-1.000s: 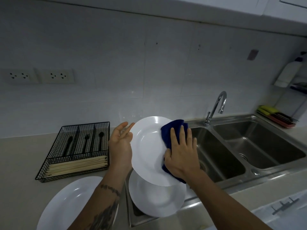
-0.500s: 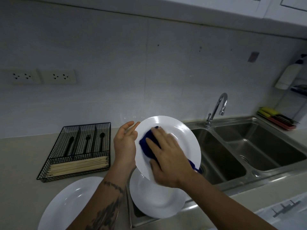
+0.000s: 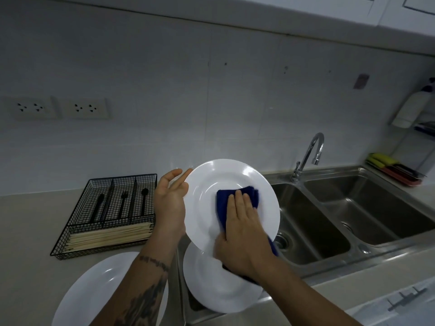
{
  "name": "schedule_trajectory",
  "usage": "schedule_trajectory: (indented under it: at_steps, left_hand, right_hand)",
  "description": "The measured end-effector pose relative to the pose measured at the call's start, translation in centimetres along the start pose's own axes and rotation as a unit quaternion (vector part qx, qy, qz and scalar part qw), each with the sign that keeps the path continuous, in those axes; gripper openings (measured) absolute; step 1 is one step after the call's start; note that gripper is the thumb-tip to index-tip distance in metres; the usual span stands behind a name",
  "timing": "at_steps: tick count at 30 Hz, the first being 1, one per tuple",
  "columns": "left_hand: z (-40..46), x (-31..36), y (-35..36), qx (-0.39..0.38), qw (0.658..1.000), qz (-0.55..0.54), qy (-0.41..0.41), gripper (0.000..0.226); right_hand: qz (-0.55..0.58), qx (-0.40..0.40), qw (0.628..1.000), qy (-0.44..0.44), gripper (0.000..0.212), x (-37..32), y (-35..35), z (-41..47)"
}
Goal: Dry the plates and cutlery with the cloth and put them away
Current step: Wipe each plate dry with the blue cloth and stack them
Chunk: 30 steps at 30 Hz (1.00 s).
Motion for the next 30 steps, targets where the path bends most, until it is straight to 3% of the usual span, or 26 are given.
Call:
schedule_trajectory:
  at_steps: [6,10,12,15,19,22,24,27,30]
  left_hand:
    - [0.4,-1.0,1.0,-0.013,1.000,0.010,-0.017,0.035]
    - [0.2,-1.3,1.5,0.001,0.999,-0.034,-0.039,0.034]
    - [-0.1,-1.2,1.4,0.023,0.999,-0.034,-0.036,0.034]
    - [0.3,-0.6,0.4,0.050,0.997,-0.048,-0.018,0.033]
    - [0.3,-0.6,0.1,0.052,0.997,-0.060,0.005,0.034]
    - [0.1,-1.5,0.7,-0.017,0.999,-0.036,0.006,0.037]
    - [0.7,-1.7,0.6,-0.087,0.995,0.035,0.027,0.041]
    - [1.6,-0.7,0.9,-0.185,0.972,0.130,0.069,0.043]
    - [1.5,0.1,2.3,-0.280,0.945,0.159,0.066,0.048]
  right_hand:
    - [0.088,-0.079,0.986,-0.121,0.070,-2.8,1.1,0.6]
    - [0.006,-0.063,0.981,-0.182,0.078,-0.5,-0.4,5.7]
    - [-0.054,-0.034,0.985,-0.161,0.078,0.8,-1.8,7.5]
    - [-0.127,0.026,0.990,-0.063,0.082,3.2,-3.3,7.9]
    - [-0.051,0.030,0.997,0.046,0.091,4.4,-3.5,5.9]
    - [0.013,0.037,0.995,0.088,0.098,5.7,-3.7,5.0]
    - [0.043,0.030,0.995,0.090,0.099,7.0,-4.2,4.5]
    - [0.073,-0.002,0.997,0.034,0.097,8.0,-5.9,4.2]
    - [0.083,-0.040,0.995,-0.031,0.094,7.2,-7.3,4.0]
Point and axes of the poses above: each hand's wrist, its own z-axis towards the middle knuckle, its own y-axis out of the palm, x = y × z, the point moved 3 cm from there along z, towards the middle knuckle, and after that the axes turned 10 degrees about z, right-handed, at the moved point
